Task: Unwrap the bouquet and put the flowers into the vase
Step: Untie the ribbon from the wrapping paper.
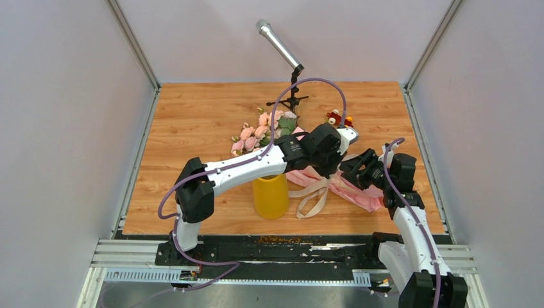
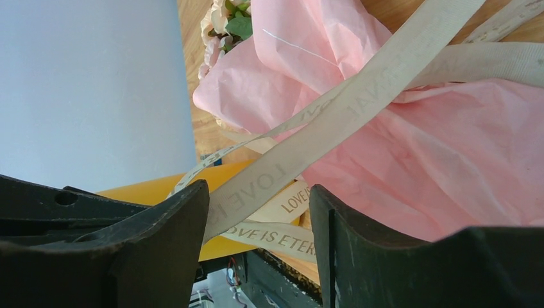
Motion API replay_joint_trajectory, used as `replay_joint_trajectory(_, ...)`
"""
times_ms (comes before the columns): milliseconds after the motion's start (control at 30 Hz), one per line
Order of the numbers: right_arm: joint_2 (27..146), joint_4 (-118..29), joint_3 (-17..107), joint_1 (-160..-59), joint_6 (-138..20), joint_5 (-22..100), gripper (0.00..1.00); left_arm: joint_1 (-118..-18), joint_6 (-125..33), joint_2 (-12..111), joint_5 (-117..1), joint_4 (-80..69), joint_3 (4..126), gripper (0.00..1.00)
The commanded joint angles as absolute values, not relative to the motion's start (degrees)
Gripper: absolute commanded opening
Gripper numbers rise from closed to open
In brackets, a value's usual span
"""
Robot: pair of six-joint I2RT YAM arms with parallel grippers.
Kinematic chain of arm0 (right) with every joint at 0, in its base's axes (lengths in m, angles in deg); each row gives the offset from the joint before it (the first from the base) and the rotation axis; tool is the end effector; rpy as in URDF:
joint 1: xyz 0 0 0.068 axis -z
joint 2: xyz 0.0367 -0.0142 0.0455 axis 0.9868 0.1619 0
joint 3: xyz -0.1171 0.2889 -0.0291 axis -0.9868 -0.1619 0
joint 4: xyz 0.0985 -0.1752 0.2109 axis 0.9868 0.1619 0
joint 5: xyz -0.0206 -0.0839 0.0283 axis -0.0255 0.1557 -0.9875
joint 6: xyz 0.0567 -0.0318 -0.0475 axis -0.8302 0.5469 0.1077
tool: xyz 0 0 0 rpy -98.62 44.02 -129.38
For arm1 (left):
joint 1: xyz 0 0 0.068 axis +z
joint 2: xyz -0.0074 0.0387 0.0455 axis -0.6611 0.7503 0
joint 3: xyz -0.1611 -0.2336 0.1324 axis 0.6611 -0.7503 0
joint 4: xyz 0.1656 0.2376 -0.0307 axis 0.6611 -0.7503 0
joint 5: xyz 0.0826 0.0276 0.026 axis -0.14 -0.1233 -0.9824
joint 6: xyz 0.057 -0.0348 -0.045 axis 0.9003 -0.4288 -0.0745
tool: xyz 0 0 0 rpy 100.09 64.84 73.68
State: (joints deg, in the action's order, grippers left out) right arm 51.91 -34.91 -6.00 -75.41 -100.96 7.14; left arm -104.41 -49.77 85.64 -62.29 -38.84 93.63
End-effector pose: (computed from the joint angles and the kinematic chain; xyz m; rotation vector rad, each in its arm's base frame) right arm 0.1998 0.0263 0.2192 0.5961 2.1309 1.1739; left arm 0.2320 -0.4667 0.3116 1.0211 2.1978 -0.7549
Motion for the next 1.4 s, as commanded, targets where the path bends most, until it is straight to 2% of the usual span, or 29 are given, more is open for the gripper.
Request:
replay_joint_trajectory(0,50.6,-37.3,-5.9,-76.1,-103.8,6.5,0.61,-104.7,-48.5,82.3,-64.6,-36.8,93.4,0.0)
replay_joint_trajectory(167,50.1,-38.0,-6.1,-76.5,-105.7,7.2,0.63,-104.7,-48.4,82.0,-64.6,-35.7,92.3,0.0)
replay_joint_trajectory(300,50.7,-39.7,-6.2,-76.6,-107.2,8.7,0.56,-104.7,-48.4,81.1,-61.8,-33.7,90.7,0.0)
replay_joint_trajectory(400,51.8,-42.9,-6.2,-76.8,-109.2,8.2,0.42,-104.7,-48.8,80.0,-60.0,-31.9,88.6,0.0)
replay_joint_trajectory(533,52.4,-44.2,-5.3,-76.9,-109.7,8.3,0.14,-104.6,-49.0,79.3,-58.3,-30.6,86.9,0.05)
replay_joint_trajectory(633,52.3,-43.6,-4.7,-76.9,-109.1,8.8,0.0,-104.6,-48.9,78.6,-57.6,-30.1,86.2,0.13)
replay_joint_trajectory(733,51.8,-42.7,-4.3,-76.9,-108.3,10.3,0.0,-104.5,-48.7,77.8,-57.2,-29.8,85.8,0.18)
replay_joint_trajectory(833,51.4,-41.5,-4.1,-76.9,-107.4,12.3,0.0,-104.6,-48.4,76.9,-57.1,-29.4,85.3,0.19)
replay_joint_trajectory(1067,53.2,-39.0,-1.2,-76.3,-102.9,19.3,0.0,-104.5,-47.0,73.9,-55.8,-29.2,83.9,0.12)
replay_joint_trajectory(1267,57.1,-37.4,4.1,-75.2,-96.1,30.9,0.0,-104.5,-43.0,71.2,-53.1,-30.4,83.1,0.12)
replay_joint_trajectory(1367,60.8,-37.1,7.7,-74.1,-92.4,35.2,0.0,-104.5,-40.8,69.6,-50.8,-31.4,82.5,0.08)
